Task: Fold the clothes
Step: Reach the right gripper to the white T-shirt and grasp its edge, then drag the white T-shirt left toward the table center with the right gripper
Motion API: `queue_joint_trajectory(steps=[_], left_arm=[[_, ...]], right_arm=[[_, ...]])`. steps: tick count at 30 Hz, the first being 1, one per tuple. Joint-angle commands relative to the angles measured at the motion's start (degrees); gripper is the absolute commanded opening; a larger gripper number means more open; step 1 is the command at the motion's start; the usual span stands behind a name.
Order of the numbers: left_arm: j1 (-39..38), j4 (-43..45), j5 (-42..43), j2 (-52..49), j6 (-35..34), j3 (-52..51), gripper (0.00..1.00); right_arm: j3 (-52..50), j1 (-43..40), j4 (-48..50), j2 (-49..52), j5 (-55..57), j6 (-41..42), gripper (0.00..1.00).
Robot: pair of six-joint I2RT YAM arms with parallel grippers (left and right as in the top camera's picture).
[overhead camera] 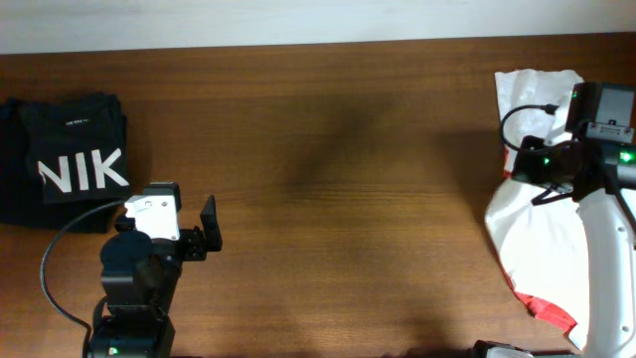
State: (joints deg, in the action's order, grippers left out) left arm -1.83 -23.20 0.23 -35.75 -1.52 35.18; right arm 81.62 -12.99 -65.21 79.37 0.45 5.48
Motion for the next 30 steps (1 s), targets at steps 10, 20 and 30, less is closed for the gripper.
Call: queue_joint_trajectory(steps=[10,20,30], left_arm=[[-0.3,-0.1,0.7,0.0,0.7,1.1,0.99],[-0.3,-1.9,0.4,0.0,0.7,1.1,0.99],[-0.3,-2.2,0.4,0.0,0.7,1.1,0.99]], right_arm=[[3.1,-1.3,-6.3,-2.1,-1.7,-3.3,0.04],[5.1,-2.1,-4.3,-2.3,-43.6,-24.5,0.04],[7.5,13.3,1.9,-0.7,-54.1,-18.5,0.11]])
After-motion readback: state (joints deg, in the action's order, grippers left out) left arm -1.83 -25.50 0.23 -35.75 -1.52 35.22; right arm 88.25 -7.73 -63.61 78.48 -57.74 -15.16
